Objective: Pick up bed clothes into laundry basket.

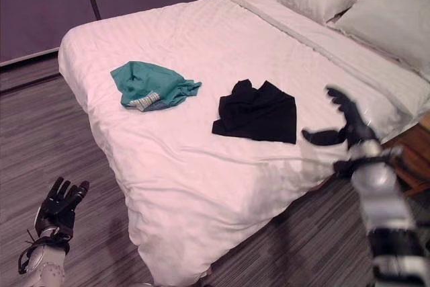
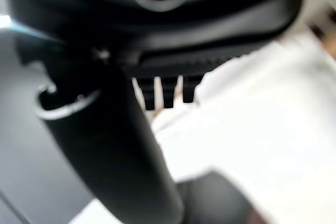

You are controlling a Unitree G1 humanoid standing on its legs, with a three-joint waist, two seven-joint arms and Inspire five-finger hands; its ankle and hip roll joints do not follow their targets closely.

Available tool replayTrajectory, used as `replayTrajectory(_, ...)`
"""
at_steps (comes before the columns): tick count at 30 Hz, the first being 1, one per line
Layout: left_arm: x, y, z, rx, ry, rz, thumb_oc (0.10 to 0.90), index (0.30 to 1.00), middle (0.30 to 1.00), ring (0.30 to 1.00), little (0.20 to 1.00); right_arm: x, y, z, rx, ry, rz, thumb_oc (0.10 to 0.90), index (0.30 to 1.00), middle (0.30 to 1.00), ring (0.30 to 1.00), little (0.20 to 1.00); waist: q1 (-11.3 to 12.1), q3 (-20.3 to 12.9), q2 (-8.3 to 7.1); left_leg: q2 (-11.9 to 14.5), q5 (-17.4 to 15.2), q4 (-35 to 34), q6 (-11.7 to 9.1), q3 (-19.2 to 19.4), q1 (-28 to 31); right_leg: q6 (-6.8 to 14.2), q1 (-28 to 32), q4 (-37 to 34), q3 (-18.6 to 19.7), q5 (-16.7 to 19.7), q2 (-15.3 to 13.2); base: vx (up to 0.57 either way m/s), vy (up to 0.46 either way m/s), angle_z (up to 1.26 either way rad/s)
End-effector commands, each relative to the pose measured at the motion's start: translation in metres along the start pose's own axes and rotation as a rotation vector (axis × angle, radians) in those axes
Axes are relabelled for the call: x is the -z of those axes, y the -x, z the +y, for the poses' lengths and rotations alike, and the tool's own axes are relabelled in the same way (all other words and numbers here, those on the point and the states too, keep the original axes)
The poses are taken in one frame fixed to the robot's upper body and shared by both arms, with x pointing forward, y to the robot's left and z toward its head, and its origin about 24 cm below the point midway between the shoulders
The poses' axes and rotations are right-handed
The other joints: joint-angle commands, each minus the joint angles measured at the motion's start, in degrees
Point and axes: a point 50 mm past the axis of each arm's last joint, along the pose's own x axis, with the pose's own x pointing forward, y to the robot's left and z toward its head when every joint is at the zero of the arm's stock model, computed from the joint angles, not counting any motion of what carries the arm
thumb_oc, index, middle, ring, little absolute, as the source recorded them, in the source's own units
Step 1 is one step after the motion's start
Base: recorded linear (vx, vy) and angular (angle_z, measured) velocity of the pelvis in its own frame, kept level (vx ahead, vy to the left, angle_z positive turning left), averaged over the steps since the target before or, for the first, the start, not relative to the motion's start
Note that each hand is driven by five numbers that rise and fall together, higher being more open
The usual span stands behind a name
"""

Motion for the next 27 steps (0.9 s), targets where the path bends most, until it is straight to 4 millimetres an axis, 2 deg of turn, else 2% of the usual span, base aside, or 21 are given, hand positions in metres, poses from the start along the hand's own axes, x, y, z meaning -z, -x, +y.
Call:
replayTrajectory(1, -0.041, -0.009, -0.016, 0.161, -0.048, -0.162, 0.800, 0.900, 0.900, 0.900, 0.900, -0.075, -0.023, -0.062, 0.122, 0.255, -0.228, 0.800, 0.900, 0.900, 0.900, 0.900, 2.7, -3.6, -2.66, 4.8, 0.0, 0.0, -4.5, 1.6, 2.1, 6.1, -3.4, 0.0, 0.0, 8.6, -5.9, 0.00, 0.007, 0.15)
replayTrajectory(4, -0.036, -0.006, -0.015, 0.173, -0.046, -0.140, 0.800, 0.900, 0.900, 0.900, 0.900, -0.084, -0.029, -0.072, 0.132, 0.290, -0.216, 0.800, 0.900, 0.900, 0.900, 0.900, 3.4, -3.5, -3.32, 5.0, 0.2, 0.0, -4.7, 1.2, 1.7, 6.1, -3.7, 0.0, -0.5, 8.7, -5.8, -0.01, -0.007, 0.17)
replayTrajectory(6, -0.028, -0.003, -0.011, 0.170, -0.034, -0.106, 0.800, 0.900, 0.900, 0.900, 0.900, -0.100, -0.040, -0.077, 0.106, 0.347, -0.206, 0.800, 0.900, 0.900, 0.900, 0.900, 4.3, -3.4, -3.65, 5.1, 0.4, 0.0, -4.8, 0.7, 0.7, 6.2, -4.3, 0.0, -1.3, 8.7, -5.6, 0.00, -0.008, 0.03)
replayTrajectory(8, -0.023, -0.002, -0.013, 0.194, -0.041, -0.079, 0.800, 0.900, 0.900, 0.900, 0.900, -0.102, -0.046, -0.077, 0.083, 0.414, -0.167, 0.800, 0.900, 0.900, 0.900, 0.900, 5.2, -3.0, -4.06, 5.2, 0.6, 0.0, -5.0, 0.2, 0.0, 6.2, -4.8, 0.0, -1.8, 8.8, -5.6, -0.01, -0.017, 0.15)
replayTrajectory(12, -0.013, -0.004, -0.025, 0.245, -0.034, -0.040, 0.800, 0.900, 0.900, 0.900, 0.900, -0.105, -0.057, -0.076, 0.077, 0.497, -0.093, 0.800, 0.900, 0.900, 0.900, 0.900, 6.7, -1.7, -3.77, 5.2, 1.5, 0.0, -5.1, -0.8, -2.4, 6.2, -6.4, 0.0, -2.9, 8.9, -5.5, -0.06, -0.021, 0.19)
replayTrajectory(16, -0.013, -0.004, -0.031, 0.283, -0.057, -0.022, 0.800, 0.900, 0.900, 0.900, 0.900, -0.107, -0.064, -0.078, 0.092, 0.549, -0.016, 0.800, 0.900, 0.900, 0.900, 0.900, 7.9, -0.6, -2.93, 5.2, 2.3, 0.0, -5.4, -1.6, -4.4, 6.1, -7.9, 0.0, -3.7, 9.1, -5.7, -0.06, -0.020, 0.26)
replayTrajectory(18, -0.015, -0.003, -0.026, 0.277, -0.071, -0.012, 0.800, 0.900, 0.900, 0.900, 0.900, -0.110, -0.066, -0.085, 0.107, 0.608, 0.028, 0.800, 0.900, 0.900, 0.900, 0.900, 8.8, -0.3, -1.89, 5.1, 2.6, 0.0, -5.5, -2.1, -5.2, 6.1, -8.6, 0.0, -3.9, 9.0, -5.7, -0.02, -0.021, 0.08)
replayTrajectory(19, -0.015, -0.003, -0.026, 0.277, -0.071, -0.012, 0.800, 0.900, 0.900, 0.900, 0.900, -0.110, -0.066, -0.085, 0.108, 0.609, 0.027, 0.800, 0.900, 0.900, 0.900, 0.900, 8.8, -0.3, -1.86, 5.1, 2.6, 0.0, -5.5, -2.1, -5.2, 6.1, -8.6, 0.0, -3.9, 9.0, -5.7, 0.01, -0.021, 0.03)
replayTrajectory(22, -0.015, -0.002, -0.018, 0.259, -0.094, 0.008, 0.800, 0.900, 0.900, 0.900, 0.900, -0.123, -0.065, -0.100, 0.147, 0.678, 0.049, 0.800, 0.900, 0.900, 0.900, 0.900, 9.5, -0.5, -0.64, 5.0, 3.2, 0.0, -5.7, -2.8, -6.2, 6.0, -9.2, 0.0, -4.4, 8.7, -5.8, 0.00, -0.038, 0.06)
replayTrajectory(27, -0.009, -0.001, -0.016, 0.251, -0.103, 0.037, 0.800, 0.900, 0.900, 0.900, 0.900, -0.132, -0.063, -0.115, 0.191, 0.644, 0.053, 0.800, 0.900, 0.900, 0.900, 0.900, 10.0, -0.1, 0.58, 4.9, 3.6, 0.0, -5.9, -3.7, -7.3, 5.8, -10.1, 0.0, -5.2, 8.7, -5.9, -0.02, -0.027, 0.04)
